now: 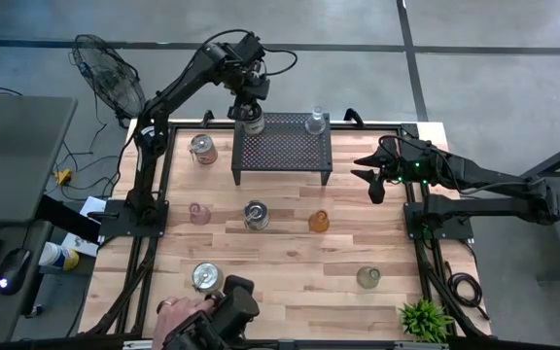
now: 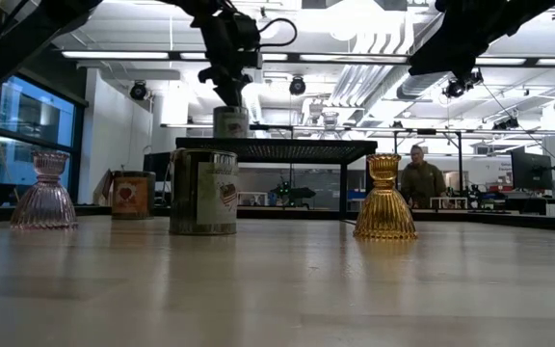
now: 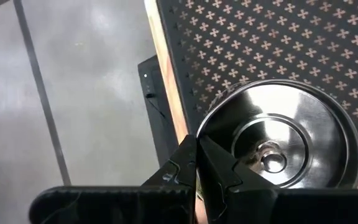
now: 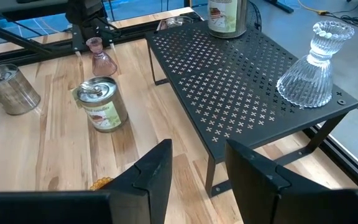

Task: Pick & Place candle stick holders
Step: Put the silver scented candle can on the shelf

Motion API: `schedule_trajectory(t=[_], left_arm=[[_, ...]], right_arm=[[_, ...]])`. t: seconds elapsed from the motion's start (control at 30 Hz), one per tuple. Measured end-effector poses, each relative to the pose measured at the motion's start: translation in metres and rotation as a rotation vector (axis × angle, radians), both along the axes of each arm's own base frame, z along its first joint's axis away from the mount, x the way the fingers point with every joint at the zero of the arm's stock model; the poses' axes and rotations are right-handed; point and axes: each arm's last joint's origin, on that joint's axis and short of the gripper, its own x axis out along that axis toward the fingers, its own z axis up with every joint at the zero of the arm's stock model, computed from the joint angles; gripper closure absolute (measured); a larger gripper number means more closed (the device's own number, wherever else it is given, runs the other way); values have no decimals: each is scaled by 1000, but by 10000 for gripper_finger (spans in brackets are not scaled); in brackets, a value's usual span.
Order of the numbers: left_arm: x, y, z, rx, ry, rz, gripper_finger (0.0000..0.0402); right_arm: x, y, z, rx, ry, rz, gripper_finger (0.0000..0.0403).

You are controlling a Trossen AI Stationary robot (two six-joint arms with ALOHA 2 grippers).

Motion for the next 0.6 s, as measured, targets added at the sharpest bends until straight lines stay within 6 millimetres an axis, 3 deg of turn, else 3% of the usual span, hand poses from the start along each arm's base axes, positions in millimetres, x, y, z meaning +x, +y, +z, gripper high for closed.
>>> schedule_trajectory(t=[0.6], left_arm=[[-3,7,-4,18,30,25,401]], right_arm=[[0,0,0,3,-1,-1,263]])
